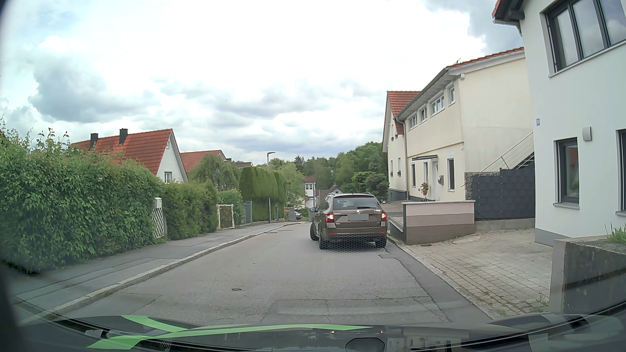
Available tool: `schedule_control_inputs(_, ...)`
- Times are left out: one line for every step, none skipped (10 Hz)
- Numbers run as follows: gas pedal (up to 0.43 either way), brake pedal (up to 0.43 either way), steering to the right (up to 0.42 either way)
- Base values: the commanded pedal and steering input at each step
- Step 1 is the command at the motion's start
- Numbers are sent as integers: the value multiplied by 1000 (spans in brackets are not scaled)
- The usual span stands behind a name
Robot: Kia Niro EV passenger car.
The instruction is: Follow the waypoints while adhering to traffic rules and regulations
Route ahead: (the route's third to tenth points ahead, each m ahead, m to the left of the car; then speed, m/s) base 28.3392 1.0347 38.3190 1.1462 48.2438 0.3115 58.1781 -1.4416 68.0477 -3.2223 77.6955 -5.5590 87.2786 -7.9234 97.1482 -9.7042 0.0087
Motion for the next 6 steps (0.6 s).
schedule_control_inputs(0, 348, 4)
schedule_control_inputs(0, 409, 4)
schedule_control_inputs(0, 415, 4)
schedule_control_inputs(0, 415, 4)
schedule_control_inputs(0, 415, 5)
schedule_control_inputs(0, 409, 5)
